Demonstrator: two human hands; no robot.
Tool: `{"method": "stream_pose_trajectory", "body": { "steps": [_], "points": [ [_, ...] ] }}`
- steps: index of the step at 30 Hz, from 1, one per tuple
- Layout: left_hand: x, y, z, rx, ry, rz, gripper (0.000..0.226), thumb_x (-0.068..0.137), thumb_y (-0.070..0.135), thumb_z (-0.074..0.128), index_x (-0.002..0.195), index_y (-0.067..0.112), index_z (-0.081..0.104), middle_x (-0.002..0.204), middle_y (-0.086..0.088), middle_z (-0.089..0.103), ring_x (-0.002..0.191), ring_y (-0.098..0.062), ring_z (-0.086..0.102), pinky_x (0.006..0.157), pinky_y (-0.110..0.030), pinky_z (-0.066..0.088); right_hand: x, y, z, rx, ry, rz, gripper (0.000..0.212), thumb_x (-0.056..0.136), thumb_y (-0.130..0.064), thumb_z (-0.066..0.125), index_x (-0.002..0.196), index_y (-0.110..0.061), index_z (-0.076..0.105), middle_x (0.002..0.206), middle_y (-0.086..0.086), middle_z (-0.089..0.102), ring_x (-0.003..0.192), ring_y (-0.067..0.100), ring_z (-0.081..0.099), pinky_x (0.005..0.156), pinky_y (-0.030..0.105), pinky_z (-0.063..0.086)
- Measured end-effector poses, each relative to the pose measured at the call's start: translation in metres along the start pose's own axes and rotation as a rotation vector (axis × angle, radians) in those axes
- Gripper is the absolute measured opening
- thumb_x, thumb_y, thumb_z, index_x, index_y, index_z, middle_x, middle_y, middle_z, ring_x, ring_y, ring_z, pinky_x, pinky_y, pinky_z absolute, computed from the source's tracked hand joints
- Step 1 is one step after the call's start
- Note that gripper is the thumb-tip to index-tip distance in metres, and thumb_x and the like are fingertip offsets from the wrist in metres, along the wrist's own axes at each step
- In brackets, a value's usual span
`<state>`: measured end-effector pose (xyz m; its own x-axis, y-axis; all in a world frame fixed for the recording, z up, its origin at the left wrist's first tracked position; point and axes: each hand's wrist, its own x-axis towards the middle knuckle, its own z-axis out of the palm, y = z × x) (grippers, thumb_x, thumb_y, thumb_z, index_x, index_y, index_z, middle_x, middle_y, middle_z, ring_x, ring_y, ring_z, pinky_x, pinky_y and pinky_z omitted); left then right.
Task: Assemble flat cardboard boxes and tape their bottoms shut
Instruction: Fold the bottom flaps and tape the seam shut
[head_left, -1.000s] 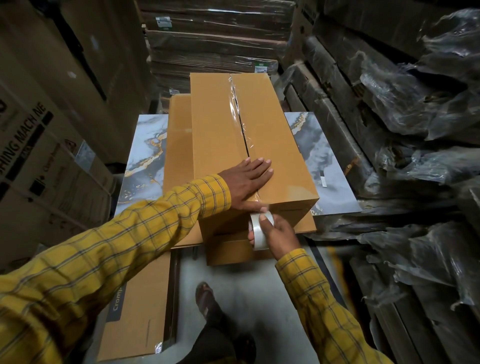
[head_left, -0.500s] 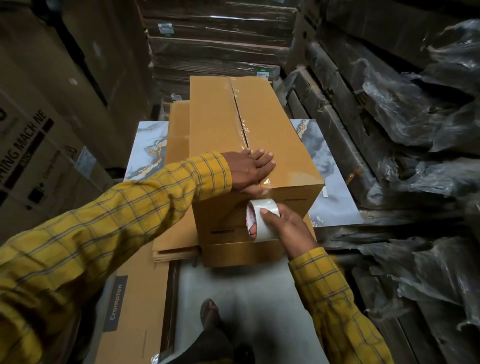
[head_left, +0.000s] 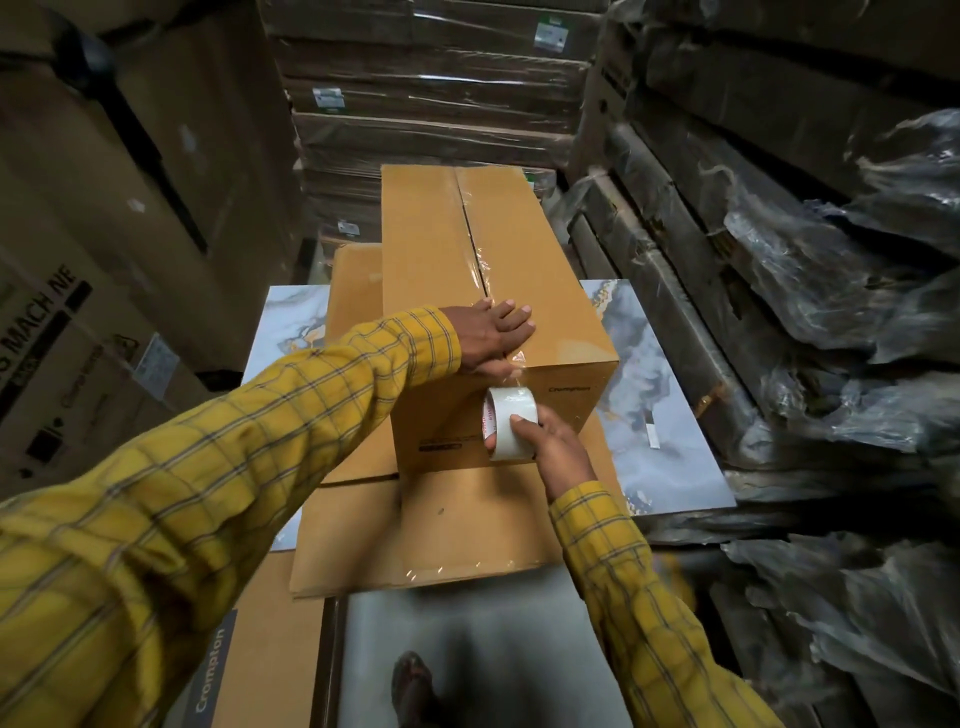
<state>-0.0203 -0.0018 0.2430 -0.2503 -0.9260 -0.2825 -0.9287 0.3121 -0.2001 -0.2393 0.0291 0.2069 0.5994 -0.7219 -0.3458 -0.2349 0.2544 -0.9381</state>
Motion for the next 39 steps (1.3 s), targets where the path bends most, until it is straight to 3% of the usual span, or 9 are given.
{"method": "stream_pose_trajectory", "body": {
  "steps": [7,11,15,21,24,28,32,36,39],
  "points": [
    [0.025,-0.030,0.031,-0.068,0.023,-0.062,0.074,0.104,0.050,0.026,0.158,0.003,0.005,0.164,-0.023,0.002,0.152,-0.041,0.003,0.122,-0.056,0.012,0.049,0.021,0.013,-0.035,0.102,-0.030,0.013,0.103,-0.017,0.054,0.110,-0.012,0.064,0.071,-0.014,0.071,0.079,0.009,0.063,0.068,0.008,0.046],
    [0.033,-0.036,0.047,-0.146,0.097,-0.076,0.071,0.106,0.046,0.026,0.159,0.005,0.003,0.165,-0.019,-0.003,0.153,-0.035,-0.003,0.124,-0.051,0.004,0.072,0.028,0.018,-0.010,0.118,-0.032,0.016,0.101,-0.031,0.057,0.098,-0.027,0.072,0.081,-0.003,0.076,0.086,0.020,0.069,0.092,0.043,0.055],
    [0.036,-0.029,0.061,-0.135,0.169,-0.082,0.068,0.107,0.041,0.029,0.158,0.003,0.002,0.165,-0.019,-0.004,0.153,-0.033,-0.007,0.125,-0.046,-0.001,0.085,0.035,0.022,-0.044,0.143,-0.022,0.019,0.086,-0.054,0.057,0.097,-0.047,0.071,0.087,-0.002,0.077,0.094,0.031,0.071,0.097,0.057,0.052],
    [0.035,-0.027,0.068,-0.137,0.241,-0.062,0.064,0.108,0.035,0.028,0.158,0.003,0.003,0.166,-0.017,0.000,0.154,-0.031,-0.002,0.126,-0.042,0.005,0.091,0.030,0.029,-0.108,0.252,0.017,0.016,0.098,-0.038,0.056,0.090,-0.031,0.068,0.070,-0.010,0.074,0.085,0.021,0.071,0.093,0.045,0.056],
    [0.035,-0.025,0.071,-0.124,0.260,-0.063,0.062,0.108,0.032,0.027,0.158,0.004,0.003,0.166,-0.016,0.001,0.154,-0.031,-0.001,0.126,-0.043,0.007,0.095,0.032,0.032,-0.135,0.299,0.061,0.022,0.100,-0.035,0.057,0.102,-0.018,0.072,0.062,-0.010,0.071,0.077,0.015,0.068,0.089,0.039,0.056],
    [0.032,-0.028,0.070,-0.148,0.256,-0.058,0.065,0.108,0.035,0.029,0.158,0.006,0.000,0.166,-0.014,-0.002,0.154,-0.028,-0.003,0.126,-0.040,0.004,0.098,0.037,0.032,-0.144,0.276,0.077,0.025,0.100,-0.036,0.057,0.103,-0.015,0.071,0.065,-0.006,0.072,0.080,0.019,0.068,0.089,0.041,0.056],
    [0.031,-0.026,0.068,-0.160,0.233,-0.088,0.079,0.102,0.053,0.036,0.159,0.008,0.003,0.167,-0.012,0.000,0.154,-0.028,-0.003,0.126,-0.042,0.008,0.096,0.043,0.030,-0.110,0.283,0.046,0.021,0.100,-0.038,0.059,0.103,-0.020,0.068,0.072,-0.003,0.073,0.081,0.019,0.068,0.085,0.038,0.055],
    [0.033,-0.012,0.068,-0.173,0.255,-0.173,0.073,0.105,0.046,0.036,0.159,0.010,0.003,0.167,-0.011,0.001,0.154,-0.027,-0.002,0.125,-0.039,0.005,0.093,0.050,0.029,-0.126,0.308,0.008,0.038,0.096,-0.052,0.060,0.104,-0.018,0.072,0.093,0.001,0.074,0.088,0.016,0.067,0.082,0.030,0.053],
    [0.031,-0.007,0.069,-0.145,0.281,-0.229,0.072,0.105,0.048,0.031,0.159,0.011,0.002,0.167,-0.009,0.000,0.154,-0.026,-0.002,0.125,-0.038,0.005,0.092,0.054,0.022,-0.172,0.301,-0.051,0.031,0.096,-0.046,0.062,0.100,-0.016,0.069,0.091,0.002,0.070,0.086,0.019,0.064,0.077,0.028,0.050]
  ]
}}
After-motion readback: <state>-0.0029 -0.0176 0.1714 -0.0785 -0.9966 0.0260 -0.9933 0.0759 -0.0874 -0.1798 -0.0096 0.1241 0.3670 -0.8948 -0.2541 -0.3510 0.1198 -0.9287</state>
